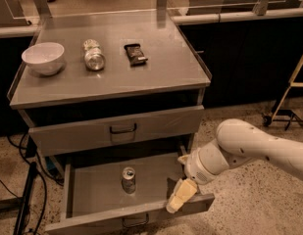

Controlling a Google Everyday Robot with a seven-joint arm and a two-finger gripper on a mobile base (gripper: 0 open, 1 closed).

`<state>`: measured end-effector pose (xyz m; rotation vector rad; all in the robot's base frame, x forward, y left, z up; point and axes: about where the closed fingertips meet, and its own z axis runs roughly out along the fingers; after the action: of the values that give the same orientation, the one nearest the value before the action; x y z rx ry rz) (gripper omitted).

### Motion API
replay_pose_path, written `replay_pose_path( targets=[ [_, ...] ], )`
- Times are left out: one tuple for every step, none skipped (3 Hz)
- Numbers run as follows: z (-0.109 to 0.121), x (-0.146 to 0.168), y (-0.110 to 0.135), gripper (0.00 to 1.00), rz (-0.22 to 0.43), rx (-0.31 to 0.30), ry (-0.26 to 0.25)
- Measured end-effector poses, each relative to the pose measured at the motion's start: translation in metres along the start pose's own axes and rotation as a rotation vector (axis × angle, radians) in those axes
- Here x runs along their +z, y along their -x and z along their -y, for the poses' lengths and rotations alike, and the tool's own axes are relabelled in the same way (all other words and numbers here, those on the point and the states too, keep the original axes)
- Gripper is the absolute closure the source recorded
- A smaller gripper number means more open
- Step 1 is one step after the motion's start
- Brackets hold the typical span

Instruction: Pick redbull can from middle drawer and place on counter

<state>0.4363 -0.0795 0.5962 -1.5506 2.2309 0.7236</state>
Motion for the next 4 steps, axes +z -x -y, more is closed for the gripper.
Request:
replay_pose_path(
  targets=[
    [-0.001, 0.007, -0.003, 0.0, 0.004, 0.008, 0.015],
    [-0.001, 0.015, -0.003, 0.0, 0.015, 0.018, 0.032],
    [0.013, 0.038, 0.011, 0.0, 0.1, 0.023, 0.026],
    [0.035, 0.057, 0.027, 0.0, 0.151, 0.022, -0.009]
  ],
)
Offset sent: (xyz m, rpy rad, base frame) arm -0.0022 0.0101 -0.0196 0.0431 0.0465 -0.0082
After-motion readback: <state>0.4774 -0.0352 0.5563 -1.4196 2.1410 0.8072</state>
